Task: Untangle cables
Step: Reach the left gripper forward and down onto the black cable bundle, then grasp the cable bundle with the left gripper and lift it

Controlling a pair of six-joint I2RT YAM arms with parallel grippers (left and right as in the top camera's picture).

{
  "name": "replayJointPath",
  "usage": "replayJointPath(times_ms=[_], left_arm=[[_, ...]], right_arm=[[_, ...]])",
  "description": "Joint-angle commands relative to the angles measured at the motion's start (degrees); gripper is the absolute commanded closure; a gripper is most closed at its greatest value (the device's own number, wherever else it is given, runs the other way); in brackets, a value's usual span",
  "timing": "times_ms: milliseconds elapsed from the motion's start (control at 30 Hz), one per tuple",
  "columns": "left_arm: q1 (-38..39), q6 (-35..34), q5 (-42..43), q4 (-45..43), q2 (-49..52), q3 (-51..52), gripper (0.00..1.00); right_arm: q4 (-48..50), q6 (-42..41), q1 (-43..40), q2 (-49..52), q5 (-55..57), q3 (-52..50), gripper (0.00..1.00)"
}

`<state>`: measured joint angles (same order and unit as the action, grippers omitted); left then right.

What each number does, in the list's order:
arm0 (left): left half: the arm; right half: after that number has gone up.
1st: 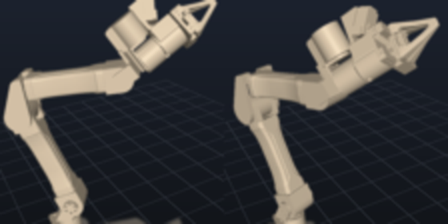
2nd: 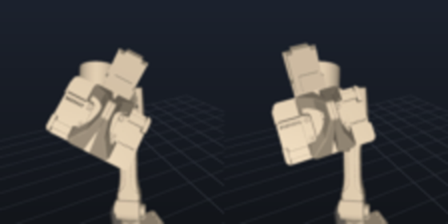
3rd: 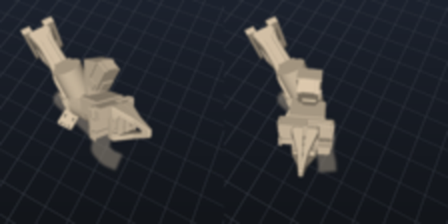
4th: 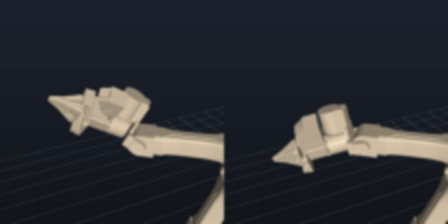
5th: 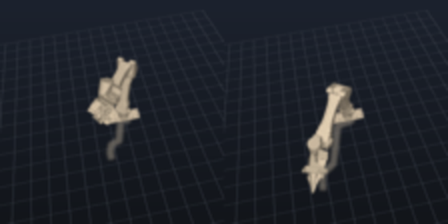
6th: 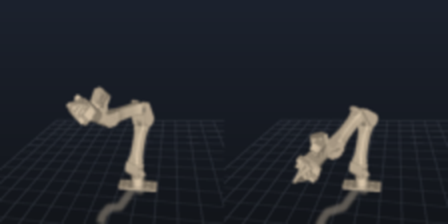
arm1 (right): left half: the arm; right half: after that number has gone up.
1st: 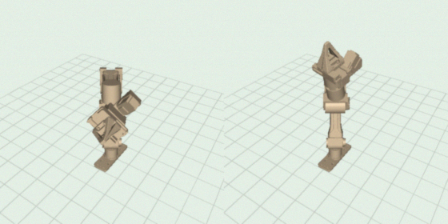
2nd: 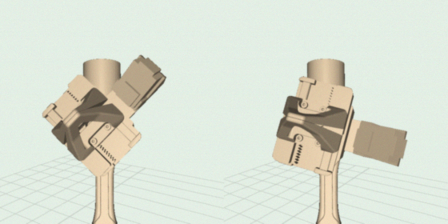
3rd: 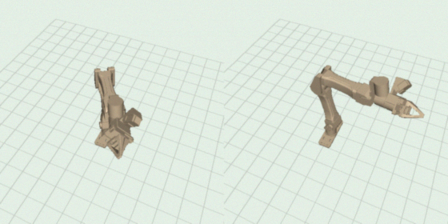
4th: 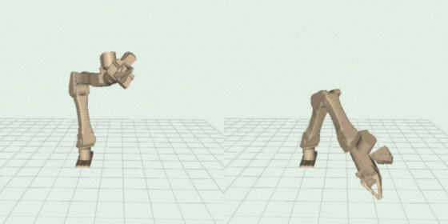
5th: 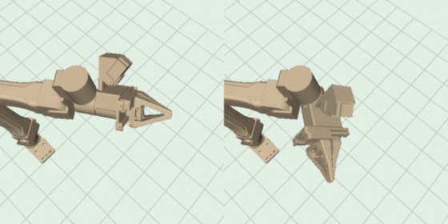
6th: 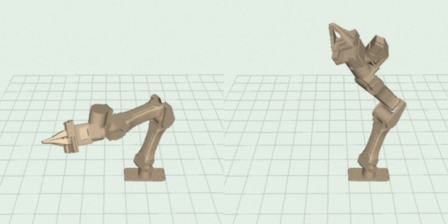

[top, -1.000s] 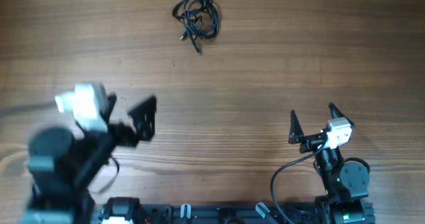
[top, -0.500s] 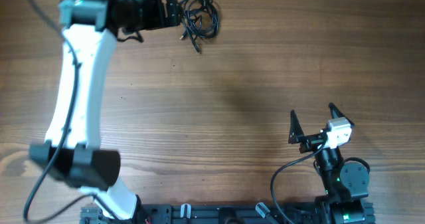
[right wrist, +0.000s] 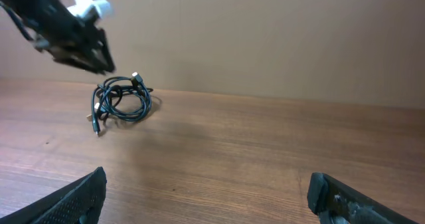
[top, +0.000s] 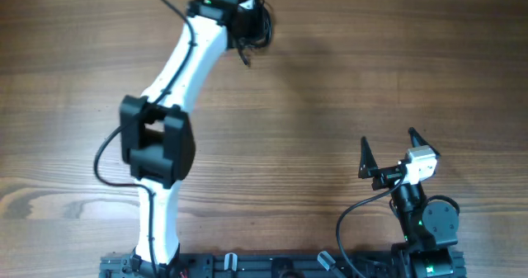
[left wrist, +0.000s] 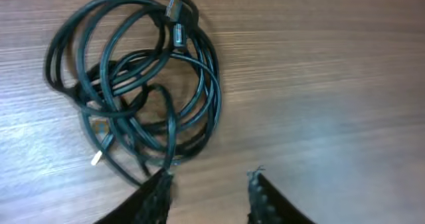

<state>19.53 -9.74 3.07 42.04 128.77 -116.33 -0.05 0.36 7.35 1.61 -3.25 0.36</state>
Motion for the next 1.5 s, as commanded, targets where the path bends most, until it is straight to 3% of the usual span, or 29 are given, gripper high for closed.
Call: replayJointPath(times_ms=[0, 167, 233, 300, 333, 433, 567, 700, 900, 1033, 1233, 1367, 1400, 1433, 1467], left_arm=[[1.3, 0.3, -9.0, -2.9, 4.3, -1.0, 0.57], [0.9, 0.3, -9.0, -3.3, 8.2, -0.9, 0.54], [0.7, 0.3, -9.0, -4.1, 9.4, -0.9, 0.60], [0.7, 0.3, -9.0, -4.6, 10.1, -0.9, 0.91], [0.7, 0.3, -9.0, -4.7, 10.1, -0.9, 0.96], [0.8, 0.1, -9.0, -2.7, 6.6, -0.9, 0.96], [0.7, -7.2, -8.9, 5.1, -3.0, -1.0, 0.96], [0.7, -9.0, -0.8, 16.0, -12.9, -1.0, 0.96], [0.7, -9.0, -0.5, 33.2, -15.3, -0.3, 0.96], [1.0, -9.2, 0.8, 34.2, -15.3, 6.1, 0.96], [2.4, -9.2, 4.8, 33.6, -15.3, 10.1, 0.84], [4.2, -9.2, 5.8, 32.7, -15.3, 10.3, 0.82], [4.7, -9.2, 6.5, 32.3, -15.3, 10.3, 0.76], [5.3, -9.2, 6.5, 31.9, -15.3, 10.4, 0.55], [5.6, -9.2, 6.5, 31.9, -15.3, 10.4, 0.49]], right_arm=[[0.2, 1.0, 0.2, -0.3, -0.7, -0.1, 0.00], [0.1, 1.0, 0.2, -0.3, -0.7, -0.1, 0.00], [0.1, 1.0, 0.2, -0.3, -0.7, -0.1, 0.00], [0.1, 1.0, 0.2, -0.3, -0.7, 0.0, 0.00], [0.2, 1.0, 0.2, -0.3, -0.7, -0.1, 0.00], [0.2, 1.0, 0.2, -0.3, -0.7, 0.0, 0.00], [0.1, 1.0, 0.2, -0.3, -0.7, -0.1, 0.00], [0.2, 1.0, 0.2, -0.3, -0.7, -0.1, 0.01], [0.1, 1.0, 0.2, -0.3, -0.7, -0.1, 0.00], [0.1, 1.0, 0.2, -0.3, -0.7, -0.1, 0.00], [0.1, 1.0, 0.2, -0.3, -0.7, -0.1, 0.00], [0.1, 1.0, 0.2, -0.3, -0.7, -0.1, 0.00], [0.1, 1.0, 0.2, -0.3, -0.7, -0.1, 0.00], [0.1, 1.0, 0.2, -0.3, -0.7, -0.1, 0.00], [0.1, 1.0, 0.2, -0.3, -0.7, -0.1, 0.00]])
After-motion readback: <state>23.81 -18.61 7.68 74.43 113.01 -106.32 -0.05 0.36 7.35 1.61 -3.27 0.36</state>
